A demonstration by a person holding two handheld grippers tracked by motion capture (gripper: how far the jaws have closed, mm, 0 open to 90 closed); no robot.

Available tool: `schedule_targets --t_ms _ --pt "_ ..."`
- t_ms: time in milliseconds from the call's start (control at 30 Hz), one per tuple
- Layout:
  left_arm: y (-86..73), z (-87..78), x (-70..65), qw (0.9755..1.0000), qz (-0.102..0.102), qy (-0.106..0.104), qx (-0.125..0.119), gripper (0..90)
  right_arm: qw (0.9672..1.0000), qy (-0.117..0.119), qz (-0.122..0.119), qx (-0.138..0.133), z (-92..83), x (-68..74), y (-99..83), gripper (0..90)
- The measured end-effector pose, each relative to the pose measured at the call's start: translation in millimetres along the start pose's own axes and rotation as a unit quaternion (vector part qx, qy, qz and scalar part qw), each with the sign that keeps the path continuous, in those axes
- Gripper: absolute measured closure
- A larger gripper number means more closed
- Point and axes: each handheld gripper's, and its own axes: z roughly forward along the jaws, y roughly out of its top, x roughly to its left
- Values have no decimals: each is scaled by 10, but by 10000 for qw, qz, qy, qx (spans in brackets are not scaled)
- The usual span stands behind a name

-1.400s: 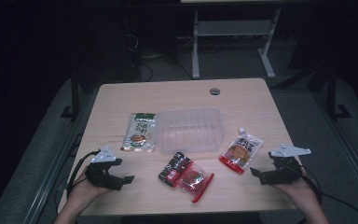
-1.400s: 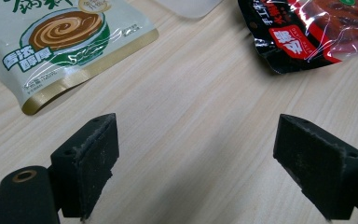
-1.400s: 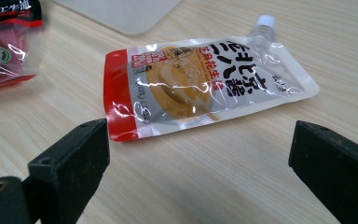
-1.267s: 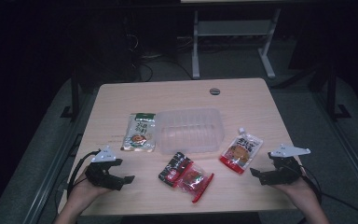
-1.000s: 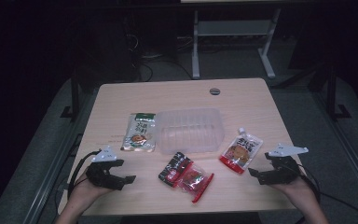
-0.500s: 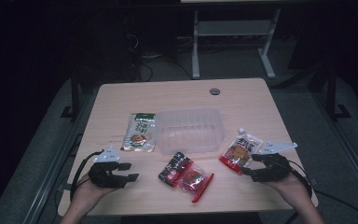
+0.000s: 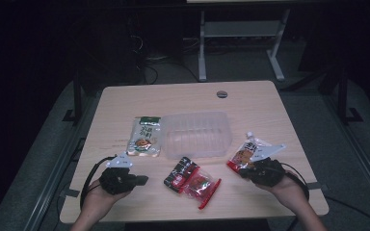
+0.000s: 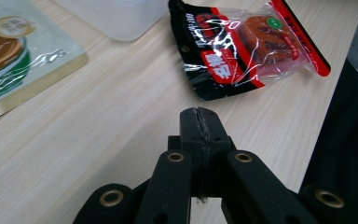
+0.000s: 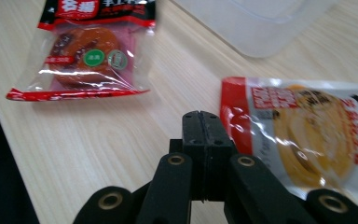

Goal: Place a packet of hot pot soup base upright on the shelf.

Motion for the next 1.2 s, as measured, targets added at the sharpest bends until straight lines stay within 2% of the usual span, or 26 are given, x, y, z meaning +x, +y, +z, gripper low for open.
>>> schedule_targets --t_ms 233,267,333,400,500,567,767,833,967,1000,1067,1133,1200 --pt "94 159 -128 9997 149 -163 86 898 9998 130 -117 14 94 35 86 896" --pt "121 193 -154 9994 234 -191 162 898 9997 154 -192 41 139 55 123 896" --pt "142 243 -186 9992 279 -228 172 898 9994 183 -297 73 200 80 168 897" --pt "150 261 -199 9990 317 -244 221 898 9994 209 -280 73 222 93 185 896" --pt "180 329 -229 9986 368 -262 269 898 9988 250 -413 99 302 123 268 896" --pt "205 372 -238 9983 428 -278 296 898 9987 282 -414 122 350 144 320 896" --pt "284 476 -271 9982 370 -354 310 898 9980 398 -461 177 483 185 456 896" --pt "342 520 -256 9974 443 -396 403 898 9974 458 -490 249 540 206 505 896" --pt "359 569 -282 9976 406 -403 401 898 9972 472 -506 294 580 234 507 896" --pt "353 575 -279 9969 478 -440 448 898 9968 500 -528 321 586 246 501 896" --pt "340 603 -303 9970 440 -503 393 898 9967 506 -552 319 588 252 500 896" --pt "343 642 -328 9962 504 -548 444 898 9961 552 -593 343 602 266 498 896" --pt "343 705 -359 9957 506 -624 451 898 9949 513 -765 419 634 270 493 896"
